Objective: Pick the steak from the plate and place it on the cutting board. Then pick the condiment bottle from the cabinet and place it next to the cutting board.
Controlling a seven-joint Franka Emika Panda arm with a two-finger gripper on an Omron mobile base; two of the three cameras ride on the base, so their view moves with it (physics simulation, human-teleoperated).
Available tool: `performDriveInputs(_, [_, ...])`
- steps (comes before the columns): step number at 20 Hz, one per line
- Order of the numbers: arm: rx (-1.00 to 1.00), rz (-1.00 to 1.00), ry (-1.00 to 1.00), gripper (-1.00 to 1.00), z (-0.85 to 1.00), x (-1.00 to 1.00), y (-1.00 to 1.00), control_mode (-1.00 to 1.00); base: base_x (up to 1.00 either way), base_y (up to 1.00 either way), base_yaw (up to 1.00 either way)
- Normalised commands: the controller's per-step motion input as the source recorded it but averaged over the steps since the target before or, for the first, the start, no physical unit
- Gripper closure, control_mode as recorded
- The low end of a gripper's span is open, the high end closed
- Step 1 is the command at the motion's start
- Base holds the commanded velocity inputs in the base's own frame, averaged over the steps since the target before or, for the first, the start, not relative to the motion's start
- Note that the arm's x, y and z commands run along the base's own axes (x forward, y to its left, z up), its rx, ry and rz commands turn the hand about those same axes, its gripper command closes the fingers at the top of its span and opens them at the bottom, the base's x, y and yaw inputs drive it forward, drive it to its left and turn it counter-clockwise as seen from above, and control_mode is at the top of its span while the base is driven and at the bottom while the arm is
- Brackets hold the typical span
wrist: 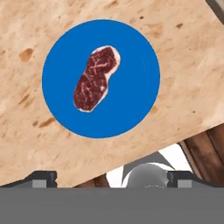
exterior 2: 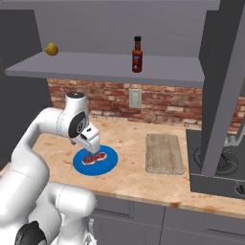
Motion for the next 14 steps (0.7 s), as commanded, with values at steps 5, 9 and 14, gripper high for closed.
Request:
performDriveInputs(5, [0.00,-0.04,0.00,-1.00,-0.20,0.10,0.00,-1.00,0.00,0.00,0.00])
performDriveInputs(9, [0.00,-0.03,-0.01,-1.00,-0.24,0.15,0.00,-1.00,0.00,0.00,0.00])
performDriveInputs(14, [0.00,-0.03,-0.04,-1.00,-0.21,0.21,0.00,-1.00,0.00,0.00,0.00])
